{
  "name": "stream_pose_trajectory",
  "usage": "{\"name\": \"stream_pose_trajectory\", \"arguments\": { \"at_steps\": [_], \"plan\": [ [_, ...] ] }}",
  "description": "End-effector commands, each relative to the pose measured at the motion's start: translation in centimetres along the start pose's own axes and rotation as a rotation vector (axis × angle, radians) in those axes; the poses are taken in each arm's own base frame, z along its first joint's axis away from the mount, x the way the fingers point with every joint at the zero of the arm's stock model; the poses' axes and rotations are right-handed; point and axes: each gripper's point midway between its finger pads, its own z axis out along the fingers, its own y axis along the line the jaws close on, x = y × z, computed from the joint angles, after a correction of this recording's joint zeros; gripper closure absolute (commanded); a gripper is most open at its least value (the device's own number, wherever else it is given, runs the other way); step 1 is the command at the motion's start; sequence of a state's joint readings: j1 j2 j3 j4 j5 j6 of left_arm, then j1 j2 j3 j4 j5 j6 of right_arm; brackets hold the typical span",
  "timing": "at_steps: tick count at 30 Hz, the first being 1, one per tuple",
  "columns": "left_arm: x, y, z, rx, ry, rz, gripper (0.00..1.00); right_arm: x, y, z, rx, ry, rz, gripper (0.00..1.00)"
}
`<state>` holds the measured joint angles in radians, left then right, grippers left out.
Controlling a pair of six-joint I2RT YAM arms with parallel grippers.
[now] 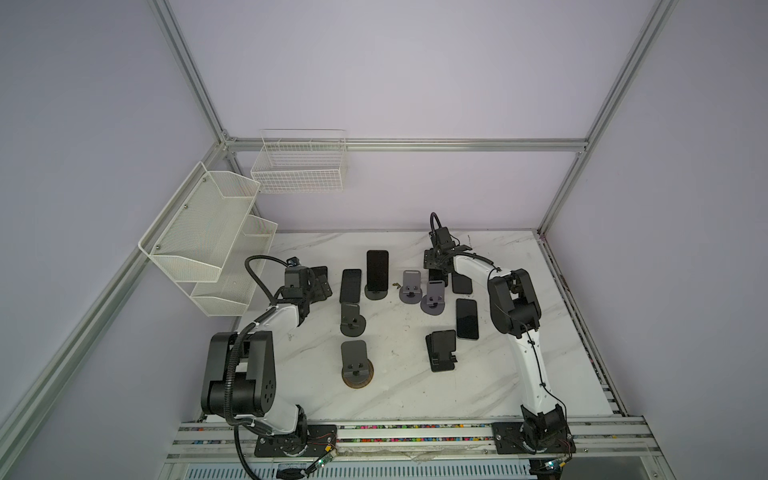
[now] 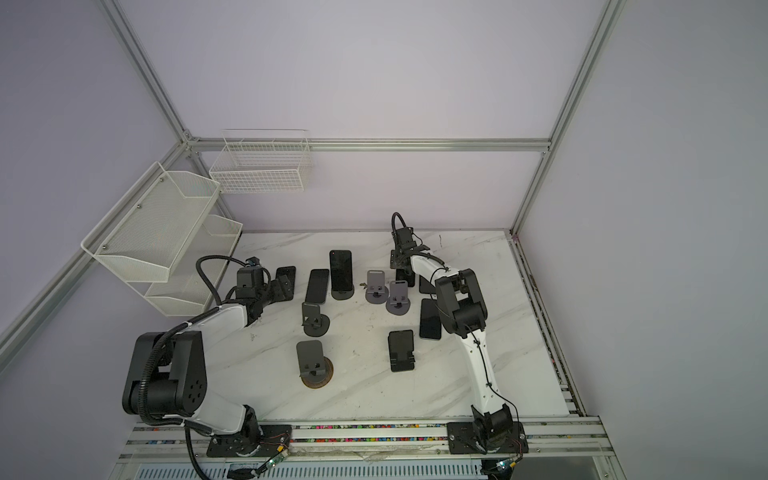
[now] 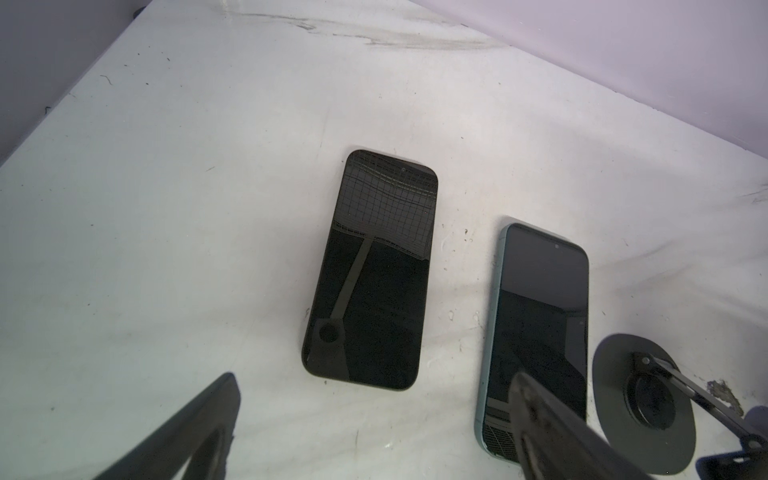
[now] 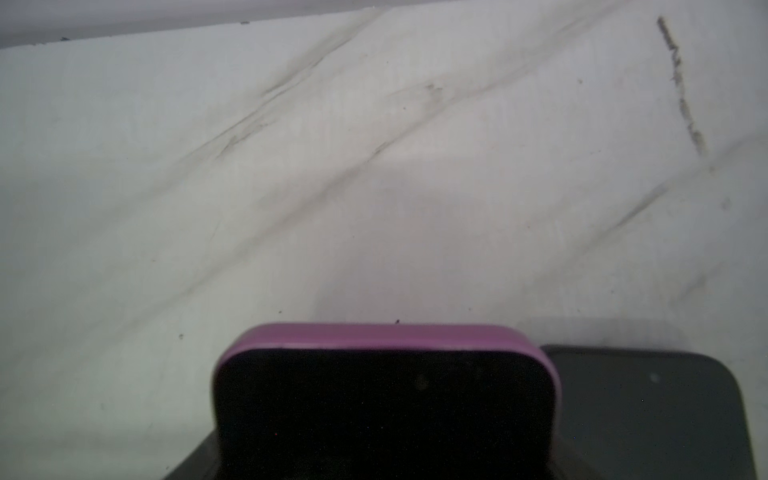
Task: Remove the phone from the phone stand
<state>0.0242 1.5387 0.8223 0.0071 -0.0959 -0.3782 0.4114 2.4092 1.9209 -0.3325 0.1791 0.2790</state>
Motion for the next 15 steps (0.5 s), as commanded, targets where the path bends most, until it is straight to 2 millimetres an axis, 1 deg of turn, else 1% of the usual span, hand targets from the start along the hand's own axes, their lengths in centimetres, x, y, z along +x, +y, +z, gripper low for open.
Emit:
{"name": "stream_pose_trajectory", "arguments": {
  "at_steps": [1, 9, 13, 15],
  "plan": [
    [-1.1, -0.2, -0.4, 0.016, -0.045, -0.015, 0.0, 2.6, -0.3, 1.6, 0.023, 0.067, -0.013, 0.34],
    [-1.2, -0.1, -0.4, 0.015, -0.045, -0.016, 0.0, 3.8, -0.8, 2.9, 0.064, 0.113, -0.028, 0.32],
    [-1.0, -0.1, -0.3, 0.016, -0.037, -0.015, 0.0, 4.4, -0.9, 3.2, 0.07, 0.131, -0.03, 0.31],
    [-1.1, -0.1, -0.3, 0.015, -0.037, -0.015, 0.01, 4.5, -0.9, 3.3, 0.072, 0.129, -0.03, 0.3]
  ]
}}
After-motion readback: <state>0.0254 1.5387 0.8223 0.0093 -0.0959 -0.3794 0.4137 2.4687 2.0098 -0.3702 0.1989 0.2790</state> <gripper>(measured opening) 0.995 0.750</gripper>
